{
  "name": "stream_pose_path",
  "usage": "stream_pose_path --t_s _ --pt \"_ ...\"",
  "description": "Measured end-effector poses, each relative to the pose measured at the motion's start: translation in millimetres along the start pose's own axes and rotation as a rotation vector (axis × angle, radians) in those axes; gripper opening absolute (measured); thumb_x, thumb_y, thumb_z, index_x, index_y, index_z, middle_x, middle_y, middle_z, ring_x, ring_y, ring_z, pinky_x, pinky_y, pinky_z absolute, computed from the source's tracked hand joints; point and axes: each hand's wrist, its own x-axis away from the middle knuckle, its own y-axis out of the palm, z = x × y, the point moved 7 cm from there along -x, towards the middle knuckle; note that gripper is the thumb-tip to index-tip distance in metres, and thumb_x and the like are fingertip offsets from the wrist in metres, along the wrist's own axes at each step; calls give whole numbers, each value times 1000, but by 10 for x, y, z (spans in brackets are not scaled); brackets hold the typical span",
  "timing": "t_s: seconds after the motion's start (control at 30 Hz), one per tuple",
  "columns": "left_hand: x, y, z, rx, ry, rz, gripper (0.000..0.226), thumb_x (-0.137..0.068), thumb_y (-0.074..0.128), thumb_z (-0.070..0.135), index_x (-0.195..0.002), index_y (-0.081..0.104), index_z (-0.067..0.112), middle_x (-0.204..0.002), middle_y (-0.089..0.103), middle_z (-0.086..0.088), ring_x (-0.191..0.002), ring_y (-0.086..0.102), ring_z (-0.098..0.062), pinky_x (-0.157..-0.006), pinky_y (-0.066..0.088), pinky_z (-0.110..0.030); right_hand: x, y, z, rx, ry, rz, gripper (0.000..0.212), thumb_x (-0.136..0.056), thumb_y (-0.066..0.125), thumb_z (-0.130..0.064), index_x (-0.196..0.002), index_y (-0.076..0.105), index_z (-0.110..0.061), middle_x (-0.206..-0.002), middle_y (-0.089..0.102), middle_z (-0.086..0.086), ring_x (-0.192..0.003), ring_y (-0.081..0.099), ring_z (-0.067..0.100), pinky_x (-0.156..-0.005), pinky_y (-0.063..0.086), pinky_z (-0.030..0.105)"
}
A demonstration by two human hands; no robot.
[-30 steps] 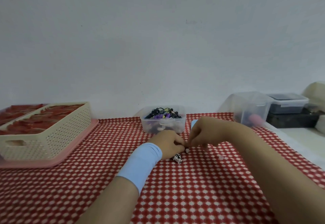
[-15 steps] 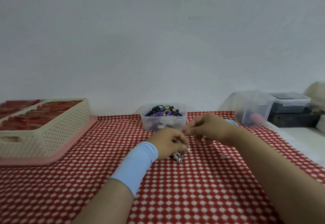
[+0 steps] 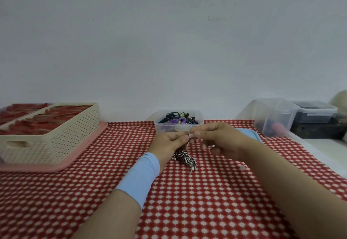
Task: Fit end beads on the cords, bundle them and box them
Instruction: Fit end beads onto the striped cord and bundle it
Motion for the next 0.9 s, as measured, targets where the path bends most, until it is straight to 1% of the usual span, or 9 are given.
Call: stream_pose_path --t_s 0.1,0.2,0.33,0.47,0.57,0.73,0.9 --pt "5 4 -11 14 -9 -3 22 -90 69 29 -108 77 20 -109 75 4 -111 66 -13 -108 45 -40 2 18 -2 9 1 -16 15 -87 70 -13 -97 82 -11 -90 75 9 -58 57 12 -38 33 17" --pt "15 23 -6 29 -15 -29 26 -90 67 29 -112 75 17 -108 75 4 -109 67 -10 -108 45 -37 -2 26 -2 1 -6 -13 14 -88 69 -11 -91 83 -14 -86 74 8 -56 56 12 -38 32 18" --pt "29 38 6 45 -16 -51 24 -91 66 25 -111 75 16 -103 76 1 -105 68 -8 -107 45 -33 0 38 15 -3 0 -31 16 -92 66 -9 -96 81 -11 -84 74 9 -56 56 11 -38 31 17" --pt "26 40 -30 81 -20 -71 20 -89 67 23 -105 76 16 -105 76 0 -110 66 -11 -109 44 -34 1 24 34 -1 5 -34 17 -91 68 -8 -101 81 -9 -87 75 12 -56 58 12 -38 34 18" --pt "26 42 -36 93 -16 -62 19 -89 67 19 -105 76 12 -104 76 -1 -108 67 -10 -107 45 -32 -4 22 36 43 -19 -14 16 -91 69 -9 -102 81 -9 -88 75 12 -57 58 12 -39 35 19" --pt "40 51 -37 102 -13 -49 17 -89 68 15 -103 76 12 -99 77 -4 -104 69 -12 -103 48 -31 7 16 37 87 -5 -7 17 -91 70 -9 -105 80 -9 -84 75 9 -57 58 12 -40 38 19" --pt "35 74 -52 142 -24 -31 17 -89 67 12 -104 75 12 -103 76 -5 -107 68 -16 -102 49 -31 35 21 1 89 -34 9 17 -91 69 -6 -104 80 -6 -79 75 7 -55 58 12 -43 41 21"
